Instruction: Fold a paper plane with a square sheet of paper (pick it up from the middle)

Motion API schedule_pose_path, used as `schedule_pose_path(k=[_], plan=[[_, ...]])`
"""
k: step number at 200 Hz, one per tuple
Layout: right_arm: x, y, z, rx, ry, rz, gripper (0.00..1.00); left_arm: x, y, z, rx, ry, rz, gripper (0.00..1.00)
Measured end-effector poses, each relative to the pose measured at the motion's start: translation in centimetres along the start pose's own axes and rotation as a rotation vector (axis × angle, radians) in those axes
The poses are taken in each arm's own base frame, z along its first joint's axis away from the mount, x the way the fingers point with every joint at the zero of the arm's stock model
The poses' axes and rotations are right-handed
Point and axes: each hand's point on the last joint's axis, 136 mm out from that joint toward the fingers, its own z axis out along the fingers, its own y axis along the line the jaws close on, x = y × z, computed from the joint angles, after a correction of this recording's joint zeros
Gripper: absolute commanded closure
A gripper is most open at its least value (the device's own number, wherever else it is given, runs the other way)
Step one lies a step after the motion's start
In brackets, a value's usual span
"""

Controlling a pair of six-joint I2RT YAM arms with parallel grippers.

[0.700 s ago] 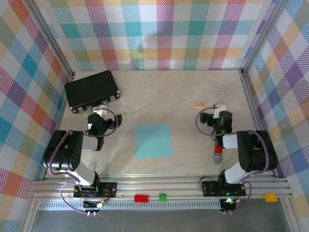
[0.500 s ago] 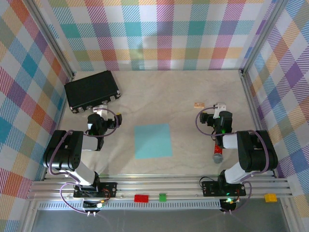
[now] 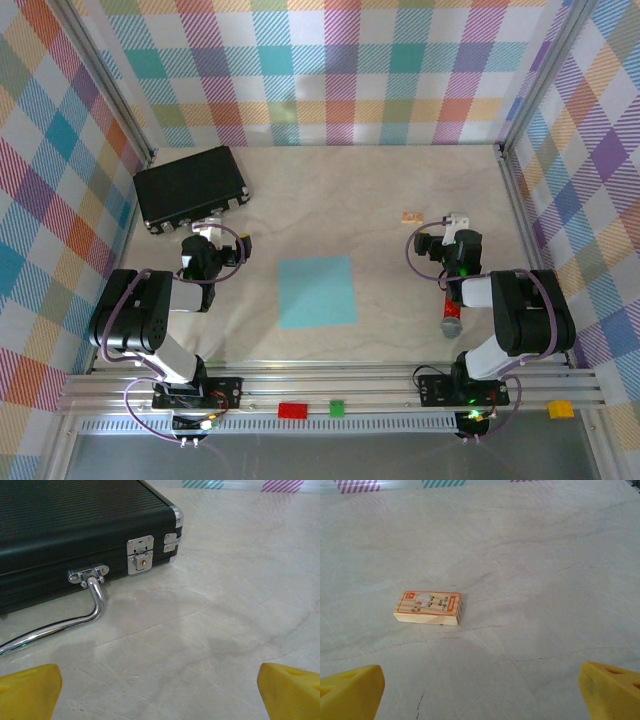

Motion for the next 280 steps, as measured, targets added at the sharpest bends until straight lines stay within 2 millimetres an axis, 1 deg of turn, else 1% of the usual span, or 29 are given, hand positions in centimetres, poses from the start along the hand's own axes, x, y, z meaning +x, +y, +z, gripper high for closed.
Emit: schedule_pose_path(k=[20,47,72,86,100,106,120,130,144,152,164,177,187,195,208,214,229,241,253,267,280], plan=[[-0.1,0.2,0.0,-0.012,-0.002,0.0,0.01,-0.2,0.1,-0.1,-0.008,-0.015,0.0,0.0],[-0.2,0.3,-0.1,-0.018,-0.007,0.0,0.01,0.5,0.3,-0.7,-0.019,-0.019,-0.006,0.0],[-0.2,0.4,-0.3,-0.022,0.002,0.0,0.01,0.6,0.5,-1.0,-0.026,-0.032,-0.01,0.0],[-0.8,0.5,-0.8,-0.025,0.012,0.002,0.01,0.6,0.9,-1.5,-0.051,-0.044,-0.023,0.0],[-2.4,0.5,-1.6,-0.025,0.013,0.02,0.01,0.0,1.4,-2.2,-0.083,-0.062,-0.034,0.0],[-3.5,0.6,-2.0,-0.03,0.003,0.031,0.01,-0.5,1.6,-2.5,-0.096,-0.073,-0.042,0.0],[-6.1,1.1,-3.4,-0.056,-0.023,0.076,0.01,-2.5,2.1,-3.6,-0.131,-0.118,-0.062,0.0],[-7.9,1.8,-4.8,-0.095,-0.043,0.115,0.01,-4.3,2.5,-4.7,-0.162,-0.152,-0.098,0.0],[-9.7,2.7,-6.6,-0.147,-0.062,0.195,0.01,-7.0,3.3,-6.0,-0.211,-0.193,-0.188,0.0],[-10.2,3.1,-7.6,-0.173,-0.066,0.258,0.01,-8.5,3.7,-6.6,-0.233,-0.207,-0.254,0.0],[-10.5,3.7,-9.0,-0.217,-0.062,0.354,0.01,-10.7,3.9,-8.0,-0.246,-0.23,-0.35,0.0],[-10.5,5.1,-10.5,-0.304,-0.054,0.441,0.01,-12.3,3.5,-9.4,-0.229,-0.232,-0.432,0.0],[-10.1,6.1,-11.4,-0.372,-0.039,0.505,0.01,-12.9,2.9,-10.4,-0.195,-0.227,-0.482,0.0],[-9.5,7.1,-11.9,-0.42,-0.008,0.566,0.01,-12.9,2.2,-11.0,-0.151,-0.216,-0.514,0.0],[-8.2,8.7,-12.4,-0.478,0.069,0.633,0.01,-12.0,0.6,-11.3,-0.07,-0.156,-0.564,0.0],[-7.5,9.9,-12.7,-0.507,0.119,0.653,0.01,-11.5,-0.2,-11.3,-0.029,-0.121,-0.585,0.0],[-5.6,13.1,-13.5,-0.568,0.236,0.658,0.01,-9.5,-2.3,-10.8,0.069,-0.002,-0.64,0.0],[-3.5,16.0,-14.5,-0.613,0.345,0.635,0.01,-7.6,-3.8,-10.6,0.136,0.099,-0.679,0.0],[-1.4,18.6,-15.3,-0.65,0.449,0.604,0.01,-5.7,-4.9,-10.6,0.176,0.193,-0.71,0.0],[1.1,21.1,-16.0,-0.674,0.561,0.57,0.01,-3.5,-6.0,-11.0,0.213,0.292,-0.745,0.0],[3.6,22.8,-16.4,-0.675,0.658,0.54,0.01,-2.0,-6.7,-11.6,0.237,0.358,-0.77,0.0]])
